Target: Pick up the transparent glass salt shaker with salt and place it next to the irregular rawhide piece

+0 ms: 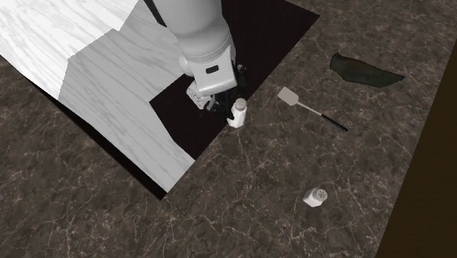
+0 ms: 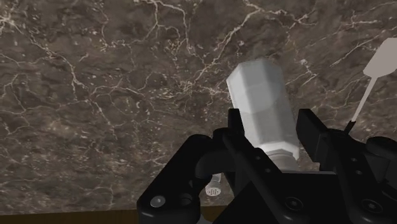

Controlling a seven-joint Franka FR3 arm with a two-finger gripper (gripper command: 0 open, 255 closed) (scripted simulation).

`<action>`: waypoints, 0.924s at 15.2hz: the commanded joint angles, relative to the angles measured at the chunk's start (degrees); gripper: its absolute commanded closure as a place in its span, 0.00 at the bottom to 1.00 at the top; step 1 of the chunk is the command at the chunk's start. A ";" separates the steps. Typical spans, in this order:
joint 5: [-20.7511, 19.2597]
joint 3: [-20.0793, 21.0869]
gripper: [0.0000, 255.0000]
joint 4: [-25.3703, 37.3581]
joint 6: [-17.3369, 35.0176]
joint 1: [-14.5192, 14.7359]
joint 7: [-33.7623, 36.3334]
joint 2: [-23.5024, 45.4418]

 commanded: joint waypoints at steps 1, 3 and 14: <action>0.68 1.80 1.00 -0.48 0.43 0.39 2.01 -0.05; 1.62 4.04 1.00 -1.15 1.43 1.04 4.59 0.22; 6.56 15.14 1.00 -0.23 7.03 5.46 17.86 5.96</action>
